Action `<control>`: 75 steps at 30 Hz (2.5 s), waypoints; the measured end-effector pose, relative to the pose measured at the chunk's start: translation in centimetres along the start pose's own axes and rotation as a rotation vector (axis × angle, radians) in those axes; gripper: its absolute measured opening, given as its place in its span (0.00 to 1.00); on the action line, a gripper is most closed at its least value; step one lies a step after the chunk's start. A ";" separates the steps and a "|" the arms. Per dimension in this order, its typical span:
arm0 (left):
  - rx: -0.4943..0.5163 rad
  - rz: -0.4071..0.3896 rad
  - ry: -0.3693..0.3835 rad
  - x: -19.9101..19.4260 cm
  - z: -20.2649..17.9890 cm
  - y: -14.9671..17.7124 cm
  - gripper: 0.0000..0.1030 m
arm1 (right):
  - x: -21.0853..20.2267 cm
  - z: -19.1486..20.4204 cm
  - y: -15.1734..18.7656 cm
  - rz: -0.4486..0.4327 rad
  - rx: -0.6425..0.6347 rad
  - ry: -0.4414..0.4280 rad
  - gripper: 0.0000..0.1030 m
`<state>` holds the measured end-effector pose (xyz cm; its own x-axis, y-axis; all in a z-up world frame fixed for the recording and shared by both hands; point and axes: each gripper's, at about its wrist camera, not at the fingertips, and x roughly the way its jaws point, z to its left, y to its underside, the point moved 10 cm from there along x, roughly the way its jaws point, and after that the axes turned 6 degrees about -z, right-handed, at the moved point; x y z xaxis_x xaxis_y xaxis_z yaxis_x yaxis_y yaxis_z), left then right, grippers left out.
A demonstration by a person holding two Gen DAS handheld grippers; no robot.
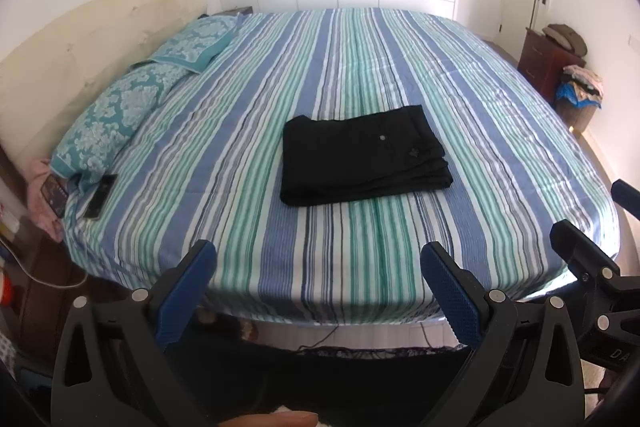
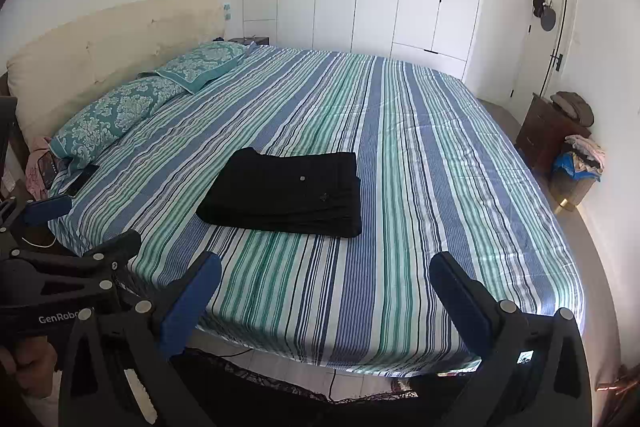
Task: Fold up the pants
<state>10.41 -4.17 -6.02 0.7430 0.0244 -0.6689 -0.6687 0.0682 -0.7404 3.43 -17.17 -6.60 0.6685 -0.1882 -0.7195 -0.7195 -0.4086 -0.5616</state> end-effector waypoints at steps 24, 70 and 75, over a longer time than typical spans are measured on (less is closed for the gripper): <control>-0.008 0.002 -0.003 0.5 0.1 -0.1 0.99 | 0.2 0.0 -0.5 0.000 0.011 0.006 1.00; -0.009 0.038 0.017 1.9 -0.3 0.3 0.99 | 1.2 0.2 -0.9 0.014 0.012 0.006 1.00; -0.010 0.041 0.018 2.2 -0.5 0.2 0.99 | 1.5 0.1 -1.0 0.016 0.008 0.012 1.00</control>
<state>11.94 -4.56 -7.69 0.7146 0.0092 -0.6994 -0.6987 0.0572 -0.7131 5.11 -16.94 -7.18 0.6591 -0.2051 -0.7235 -0.7315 -0.3982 -0.5535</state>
